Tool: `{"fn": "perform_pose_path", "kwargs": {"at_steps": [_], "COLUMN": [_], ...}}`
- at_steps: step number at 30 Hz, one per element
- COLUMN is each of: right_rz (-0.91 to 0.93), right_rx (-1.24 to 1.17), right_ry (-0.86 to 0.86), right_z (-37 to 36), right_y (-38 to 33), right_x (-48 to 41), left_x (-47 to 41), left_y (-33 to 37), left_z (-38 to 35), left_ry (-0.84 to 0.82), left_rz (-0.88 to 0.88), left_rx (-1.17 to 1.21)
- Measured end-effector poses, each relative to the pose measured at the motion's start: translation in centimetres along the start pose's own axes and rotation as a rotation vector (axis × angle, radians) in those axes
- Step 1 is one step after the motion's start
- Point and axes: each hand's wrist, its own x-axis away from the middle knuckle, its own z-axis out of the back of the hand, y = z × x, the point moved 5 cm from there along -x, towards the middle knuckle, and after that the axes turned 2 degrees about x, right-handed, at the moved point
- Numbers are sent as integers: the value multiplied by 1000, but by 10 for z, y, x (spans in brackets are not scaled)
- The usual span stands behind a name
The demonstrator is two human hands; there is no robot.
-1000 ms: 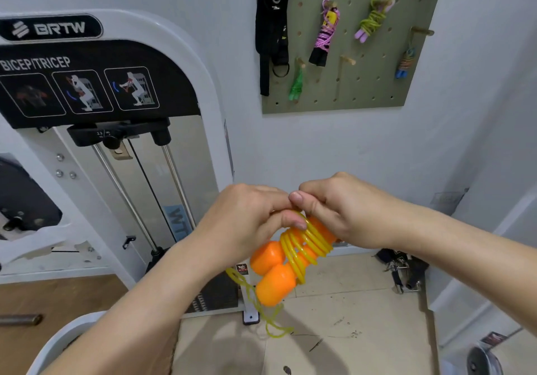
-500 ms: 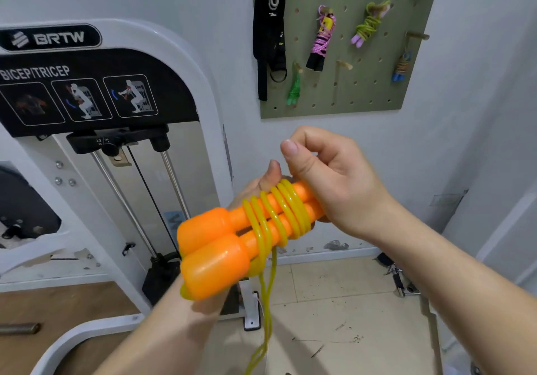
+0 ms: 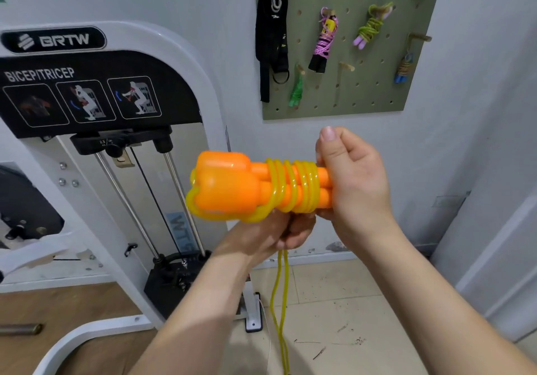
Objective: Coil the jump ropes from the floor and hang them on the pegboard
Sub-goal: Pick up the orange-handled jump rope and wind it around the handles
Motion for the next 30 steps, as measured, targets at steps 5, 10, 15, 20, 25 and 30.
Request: {"fn": "perform_pose_path", "kwargs": {"at_steps": [5,10,15,20,25,30], "right_rz": [-172,-292,-48,189,427,519], "right_rx": [-82,77,608,1071,1199,1349], "right_ry": [183,302,352,249,229,91], "right_z": [16,37,39,25,18,25], "right_y": [10,30,52,53,50,50], "right_x": [-5,-24,-27,-17,-17,-21], "left_x": [9,25,32,31,23,27], "left_y": [13,1,14,14,-5,-8], "left_z": [-19,-12,-20,-16,-13,-19], "left_ry": [313,423,498,524,385,194], "left_rz": [-105,-159,-430,-358,-25,192], "left_rx": [5,-75,-1070,-1129,-261,55]}}
